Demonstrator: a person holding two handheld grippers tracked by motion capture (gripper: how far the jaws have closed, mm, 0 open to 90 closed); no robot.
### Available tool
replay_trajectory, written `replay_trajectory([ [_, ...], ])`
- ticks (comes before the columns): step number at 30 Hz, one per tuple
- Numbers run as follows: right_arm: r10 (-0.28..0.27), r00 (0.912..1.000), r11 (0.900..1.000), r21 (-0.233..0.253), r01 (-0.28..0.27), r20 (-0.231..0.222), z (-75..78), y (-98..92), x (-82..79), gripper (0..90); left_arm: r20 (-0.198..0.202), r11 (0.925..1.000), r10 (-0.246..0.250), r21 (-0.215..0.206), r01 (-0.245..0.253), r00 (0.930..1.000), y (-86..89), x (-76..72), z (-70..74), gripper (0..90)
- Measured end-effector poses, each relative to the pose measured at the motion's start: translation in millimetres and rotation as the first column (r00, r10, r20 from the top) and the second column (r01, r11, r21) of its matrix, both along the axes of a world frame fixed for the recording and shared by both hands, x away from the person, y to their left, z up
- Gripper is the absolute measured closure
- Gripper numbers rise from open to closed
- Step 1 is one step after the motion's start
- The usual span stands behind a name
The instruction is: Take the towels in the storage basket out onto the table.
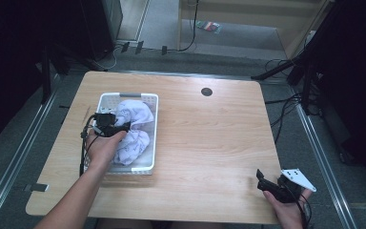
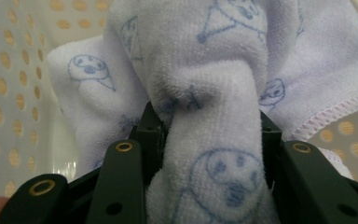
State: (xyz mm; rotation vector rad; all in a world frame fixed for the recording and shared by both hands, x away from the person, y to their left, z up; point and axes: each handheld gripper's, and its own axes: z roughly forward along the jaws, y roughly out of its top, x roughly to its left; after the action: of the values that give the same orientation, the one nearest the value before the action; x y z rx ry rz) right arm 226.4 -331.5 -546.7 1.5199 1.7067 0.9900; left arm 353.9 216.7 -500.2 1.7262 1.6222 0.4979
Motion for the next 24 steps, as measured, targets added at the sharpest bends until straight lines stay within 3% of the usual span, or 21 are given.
replay_trajectory([
  [7,0.002,1.0000,1.000,-0.002,-0.002,0.003,0.0,-0.1,0.0,5.1,0.076,0.9979,0.027,-0.061,-0.023,0.9968,5.1,-6.4,21.5,58.5],
  [14,-0.007,0.9998,1.000,0.004,0.006,0.017,0.3,-0.3,-1.1,5.4,0.156,0.9985,0.038,-0.044,-0.032,0.9871,7.2,-15.1,42.4,58.4],
  [24,0.018,0.9952,1.000,0.006,-0.018,0.096,1.0,2.2,-7.0,1.6,0.233,0.9992,0.025,-0.036,-0.017,0.9721,4.8,-25.1,63.5,58.2],
])
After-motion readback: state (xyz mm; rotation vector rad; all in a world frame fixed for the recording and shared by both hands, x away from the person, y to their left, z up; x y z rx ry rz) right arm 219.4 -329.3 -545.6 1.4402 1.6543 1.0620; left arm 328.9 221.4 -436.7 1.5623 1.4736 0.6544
